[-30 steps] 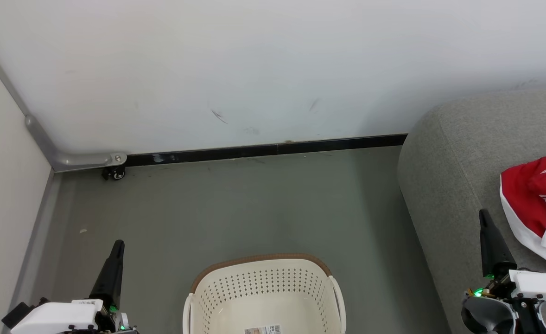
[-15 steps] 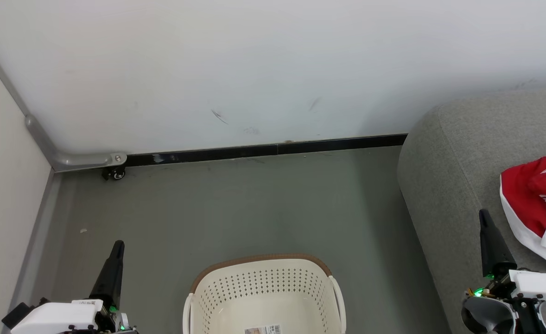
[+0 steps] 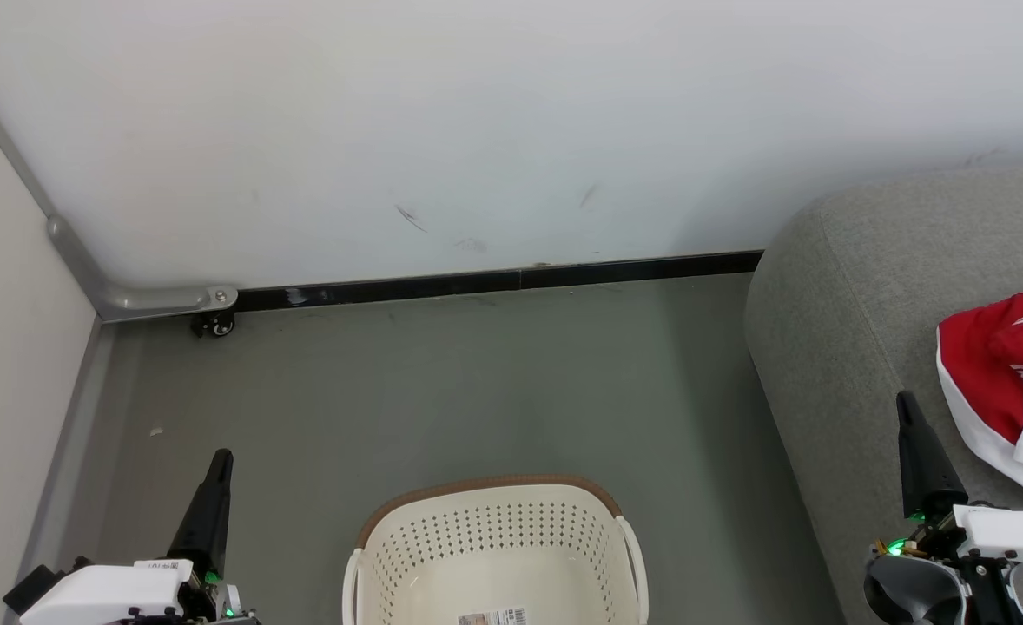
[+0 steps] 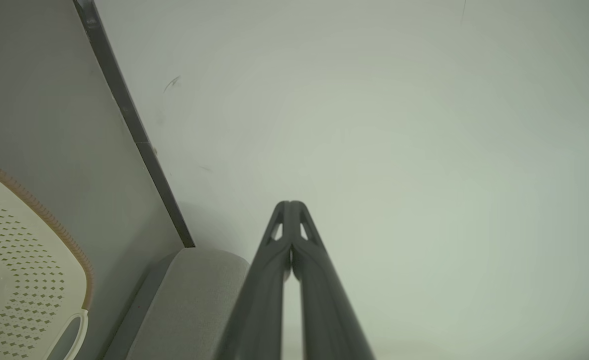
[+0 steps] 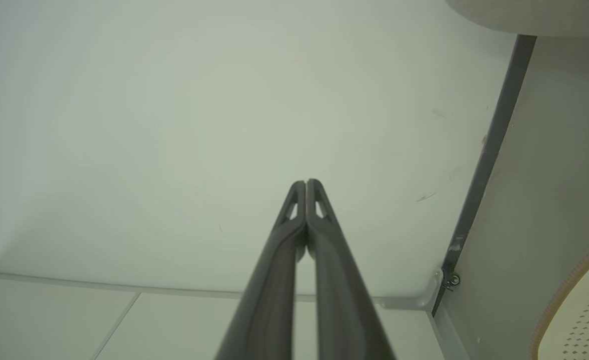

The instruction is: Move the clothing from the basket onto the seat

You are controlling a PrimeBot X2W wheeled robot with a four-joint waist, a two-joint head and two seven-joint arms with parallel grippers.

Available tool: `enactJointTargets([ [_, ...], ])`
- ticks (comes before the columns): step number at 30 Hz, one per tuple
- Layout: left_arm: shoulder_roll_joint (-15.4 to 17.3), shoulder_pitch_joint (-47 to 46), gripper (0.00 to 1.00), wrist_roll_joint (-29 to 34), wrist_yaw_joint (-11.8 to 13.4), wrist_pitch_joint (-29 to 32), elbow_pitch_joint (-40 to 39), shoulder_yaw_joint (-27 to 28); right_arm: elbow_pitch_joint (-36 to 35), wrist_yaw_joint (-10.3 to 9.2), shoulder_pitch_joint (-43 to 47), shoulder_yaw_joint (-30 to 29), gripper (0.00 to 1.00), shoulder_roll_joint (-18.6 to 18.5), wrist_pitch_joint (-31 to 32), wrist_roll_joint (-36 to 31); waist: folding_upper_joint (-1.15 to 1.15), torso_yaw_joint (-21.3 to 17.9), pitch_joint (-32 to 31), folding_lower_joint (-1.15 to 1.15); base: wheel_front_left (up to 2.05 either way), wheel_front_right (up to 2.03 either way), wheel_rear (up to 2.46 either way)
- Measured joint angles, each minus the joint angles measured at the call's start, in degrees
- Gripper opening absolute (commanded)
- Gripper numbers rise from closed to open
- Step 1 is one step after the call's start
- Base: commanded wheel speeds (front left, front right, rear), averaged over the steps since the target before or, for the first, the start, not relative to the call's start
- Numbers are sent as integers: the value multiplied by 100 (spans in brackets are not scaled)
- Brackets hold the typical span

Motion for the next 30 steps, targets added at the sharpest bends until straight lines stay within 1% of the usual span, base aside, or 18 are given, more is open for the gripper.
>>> enactJointTargets([
  [30,-2,-23,0,0,0,0,0,5,0,0,0,-1,0,0,0,0,0,0,0,0,0,0,0],
])
